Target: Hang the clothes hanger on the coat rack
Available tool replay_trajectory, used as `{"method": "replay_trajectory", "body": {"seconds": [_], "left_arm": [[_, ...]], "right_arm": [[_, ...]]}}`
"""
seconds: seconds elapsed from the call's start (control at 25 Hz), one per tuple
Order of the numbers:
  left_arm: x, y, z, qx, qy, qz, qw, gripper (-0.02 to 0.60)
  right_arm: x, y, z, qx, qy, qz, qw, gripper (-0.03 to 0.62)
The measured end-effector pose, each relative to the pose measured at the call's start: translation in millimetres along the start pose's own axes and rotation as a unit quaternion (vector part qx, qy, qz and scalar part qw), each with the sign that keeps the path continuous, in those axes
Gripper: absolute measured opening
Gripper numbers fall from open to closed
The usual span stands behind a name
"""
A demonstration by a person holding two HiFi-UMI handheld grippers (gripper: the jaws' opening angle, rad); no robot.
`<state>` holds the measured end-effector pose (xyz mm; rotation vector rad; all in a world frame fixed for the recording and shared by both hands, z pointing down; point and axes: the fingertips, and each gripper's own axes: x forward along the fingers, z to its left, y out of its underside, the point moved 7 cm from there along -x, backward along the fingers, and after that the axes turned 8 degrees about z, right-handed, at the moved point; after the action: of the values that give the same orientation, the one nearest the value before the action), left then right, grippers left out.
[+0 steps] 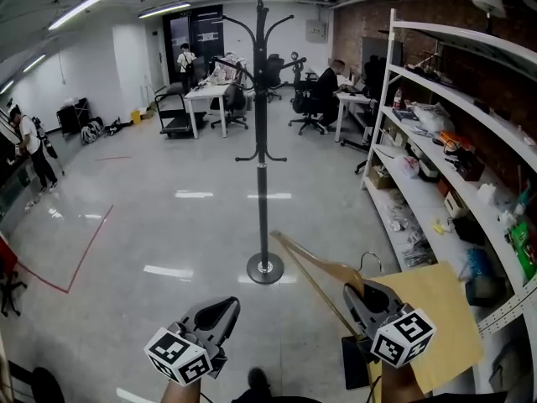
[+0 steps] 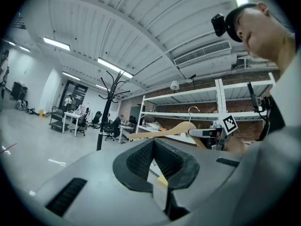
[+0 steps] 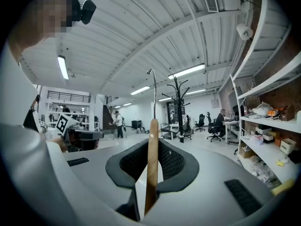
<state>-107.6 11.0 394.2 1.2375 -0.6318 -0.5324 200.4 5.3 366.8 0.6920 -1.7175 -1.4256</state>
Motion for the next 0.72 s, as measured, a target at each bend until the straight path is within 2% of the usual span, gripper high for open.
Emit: {"method": "replay_trajectory", "body": {"seconds": [0.16,0.32,0.52,0.72], "left_arm": [[28.6,-23.4,70.4,0.001,0.006,-0.004,1.0,-0.002],[50.7,-40.1,123.1,0.011,0.016,-0.008,0.9998,-0.002],[77.1,-50.9,152.7,0.015,0.027,-0.011,0.9995,-0.001],[110.7,-63.1,178.9,0.021,0.018,-0.018,0.9995,0.0]], "right_arm": [[70.8,-21.5,-18.4,0.001,0.009,0.002,1.0,0.057],[124.0,-36.8,-30.4,0.013,0.008,0.005,1.0,0.057],[164.1,-53.0,-39.7,-0.001,-0.008,0.016,1.0,0.057],[207.4,-67.3,-63.5,-0.02,-0.04,0.018,0.999,0.057]]}}
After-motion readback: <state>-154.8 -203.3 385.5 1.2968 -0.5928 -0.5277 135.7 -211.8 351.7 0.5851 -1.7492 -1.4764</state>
